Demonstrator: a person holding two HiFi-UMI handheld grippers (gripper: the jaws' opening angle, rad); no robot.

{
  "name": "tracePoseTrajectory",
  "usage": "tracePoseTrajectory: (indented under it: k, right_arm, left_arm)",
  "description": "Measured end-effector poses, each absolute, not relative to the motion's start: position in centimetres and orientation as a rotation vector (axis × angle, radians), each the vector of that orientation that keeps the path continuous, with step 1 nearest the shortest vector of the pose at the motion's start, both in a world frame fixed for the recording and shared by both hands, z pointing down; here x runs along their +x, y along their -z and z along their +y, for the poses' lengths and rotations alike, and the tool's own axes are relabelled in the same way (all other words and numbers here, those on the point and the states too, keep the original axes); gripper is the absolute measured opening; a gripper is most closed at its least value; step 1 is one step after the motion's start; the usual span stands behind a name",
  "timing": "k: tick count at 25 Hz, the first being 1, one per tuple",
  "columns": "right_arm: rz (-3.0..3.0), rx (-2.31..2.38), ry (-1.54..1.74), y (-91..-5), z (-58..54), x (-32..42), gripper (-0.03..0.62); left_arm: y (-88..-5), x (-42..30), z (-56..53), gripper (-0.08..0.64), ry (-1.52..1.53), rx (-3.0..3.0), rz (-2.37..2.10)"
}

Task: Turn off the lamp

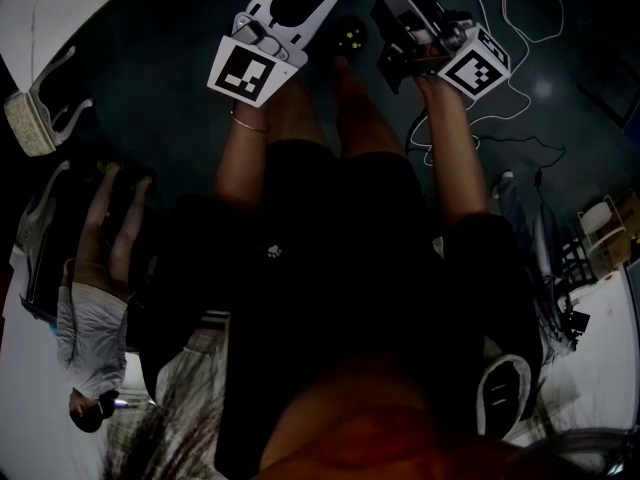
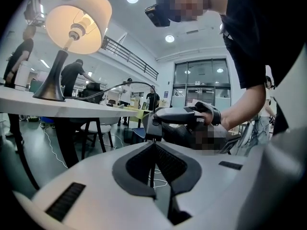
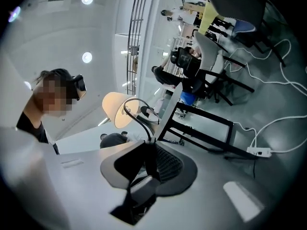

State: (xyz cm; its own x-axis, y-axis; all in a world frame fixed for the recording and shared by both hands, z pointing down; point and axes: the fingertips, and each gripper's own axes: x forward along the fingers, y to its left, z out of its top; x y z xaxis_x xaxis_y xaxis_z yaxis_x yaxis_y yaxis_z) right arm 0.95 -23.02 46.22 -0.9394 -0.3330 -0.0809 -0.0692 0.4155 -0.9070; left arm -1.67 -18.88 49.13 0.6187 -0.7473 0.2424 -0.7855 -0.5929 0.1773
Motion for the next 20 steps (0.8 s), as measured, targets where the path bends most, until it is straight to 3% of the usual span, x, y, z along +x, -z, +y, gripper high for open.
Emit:
tracePoseTrajectory:
  k: [7,20]
  right_arm:
    - [2.587,-0.439,1.377,-45.5,-22.8,1.0,0.075]
    - [2.524,-0.421,1.487,-46.7,-23.0,1.0,0.106]
  left_arm:
    - [-48.5,-1.3,-18.5,0.015,-0.164,2.557,-1.254]
    - [-48.6,-0.2,-18.7,0.015,-0.221,2.596,-1.197]
